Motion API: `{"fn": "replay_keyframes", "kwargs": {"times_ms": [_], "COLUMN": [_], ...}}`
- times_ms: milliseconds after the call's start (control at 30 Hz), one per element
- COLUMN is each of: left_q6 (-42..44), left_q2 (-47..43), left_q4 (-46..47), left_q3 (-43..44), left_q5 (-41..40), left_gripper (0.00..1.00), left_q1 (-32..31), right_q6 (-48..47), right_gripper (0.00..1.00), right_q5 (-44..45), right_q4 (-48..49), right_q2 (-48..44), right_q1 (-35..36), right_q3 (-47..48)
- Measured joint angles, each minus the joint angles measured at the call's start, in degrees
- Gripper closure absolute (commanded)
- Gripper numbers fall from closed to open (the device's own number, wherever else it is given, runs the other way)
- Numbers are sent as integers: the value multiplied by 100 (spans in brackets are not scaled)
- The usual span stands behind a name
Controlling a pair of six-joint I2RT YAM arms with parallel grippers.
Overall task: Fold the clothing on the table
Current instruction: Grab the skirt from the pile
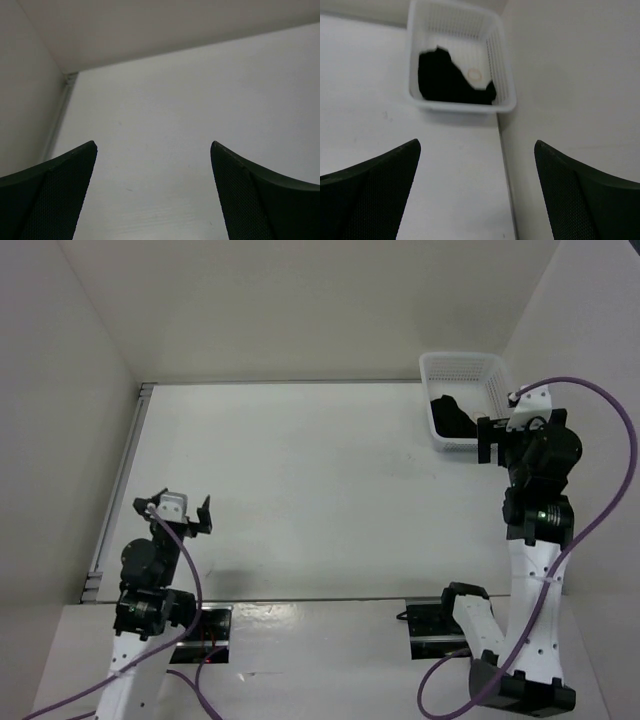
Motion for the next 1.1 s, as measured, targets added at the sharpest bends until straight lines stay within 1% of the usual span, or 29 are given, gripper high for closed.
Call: {"fn": "replay_keyframes", "kwargs": {"times_ms": [33, 133, 167, 233, 300, 333, 367, 467, 600, 767, 900, 1100], "left_q6": [17, 125, 111, 76, -39, -136, -212, -201, -505, -651, -634, -616], "left_q2": [94, 1346, 1976, 3064, 4006, 4391, 4618, 5191, 5672, 6172, 6192, 6520], "left_q4": [46, -96, -284, -662, -1047, -1213, -1373, -1958, -2347, -2347, -2197, -2251], "left_q3": [234, 2031, 2837, 4201, 5324, 5746, 5958, 6155, 5943, 5534, 4955, 4922], "left_q5": [-24, -317, -466, -680, -820, -874, -883, -566, -407, -66, 140, 323], "left_gripper": [0, 0, 0, 0, 0, 0, 0, 0, 0, 0, 0, 0], "left_q1": [2, 2, 2, 24, 48, 52, 55, 66, 59, 184, 232, 232], "right_q6": [-59, -79, -76, -52, -28, 17, 39, 160, 271, 317, 315, 339], "right_gripper": [2, 2, 2, 2, 2, 2, 2, 2, 2, 2, 2, 2], "right_q5": [111, 313, 387, 468, 461, 426, 398, 223, 103, 238, 229, 168], "right_q4": [-66, -238, -341, -396, -382, -361, -341, -374, -595, -590, -680, -656], "right_q2": [26, -267, -354, -315, -76, 188, 409, 1309, 2933, 4588, 5615, 7005], "right_q1": [-15, -24, -24, -24, -24, -24, -24, -22, 63, 195, 205, 201], "right_q3": [-234, -822, -868, -782, -560, -428, -354, -66, 763, 1718, 2511, 3635]}}
